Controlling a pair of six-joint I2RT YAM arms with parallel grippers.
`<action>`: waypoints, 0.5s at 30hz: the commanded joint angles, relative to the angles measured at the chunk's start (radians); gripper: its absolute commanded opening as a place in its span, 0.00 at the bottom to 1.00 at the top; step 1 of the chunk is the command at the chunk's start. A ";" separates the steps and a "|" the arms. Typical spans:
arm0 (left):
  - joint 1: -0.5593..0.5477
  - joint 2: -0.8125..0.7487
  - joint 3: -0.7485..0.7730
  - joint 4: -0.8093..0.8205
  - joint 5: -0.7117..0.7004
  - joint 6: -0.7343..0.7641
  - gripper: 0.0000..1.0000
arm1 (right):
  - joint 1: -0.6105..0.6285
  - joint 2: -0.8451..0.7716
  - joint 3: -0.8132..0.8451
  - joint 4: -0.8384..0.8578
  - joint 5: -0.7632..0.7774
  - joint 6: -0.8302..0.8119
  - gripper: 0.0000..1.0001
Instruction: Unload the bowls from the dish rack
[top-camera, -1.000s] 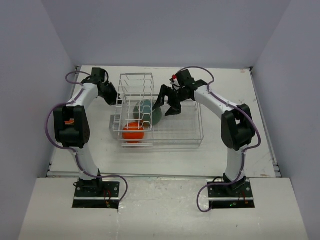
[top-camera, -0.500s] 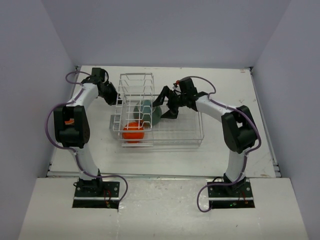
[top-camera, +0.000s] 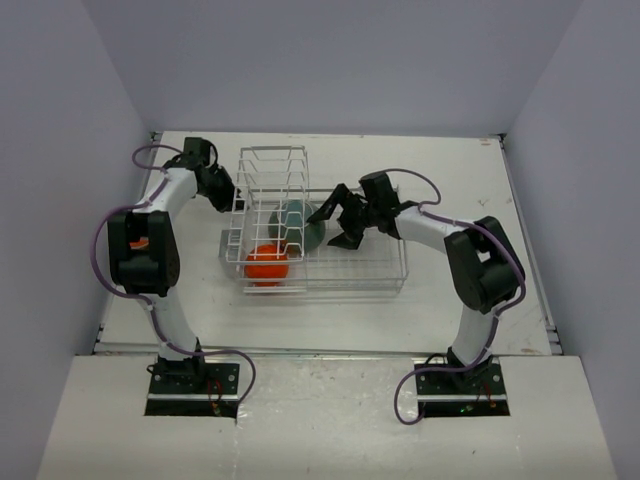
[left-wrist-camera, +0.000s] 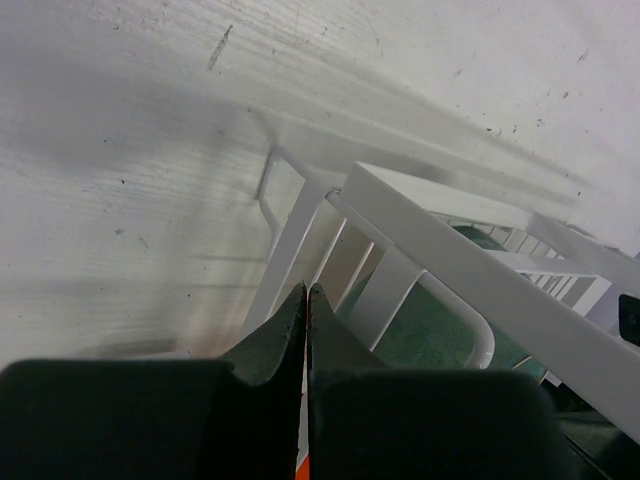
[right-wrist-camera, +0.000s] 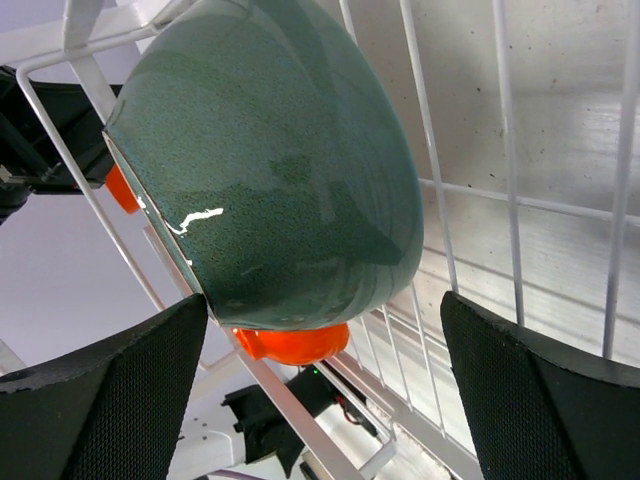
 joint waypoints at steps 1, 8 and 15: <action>-0.032 -0.016 -0.013 0.045 0.108 -0.023 0.00 | 0.006 -0.020 -0.004 0.062 0.032 0.020 0.99; -0.032 -0.019 -0.005 0.039 0.107 -0.019 0.00 | 0.014 0.031 0.007 0.119 0.029 0.040 0.99; -0.032 -0.020 -0.002 0.042 0.110 -0.022 0.00 | 0.046 0.043 0.094 -0.055 0.140 0.004 0.99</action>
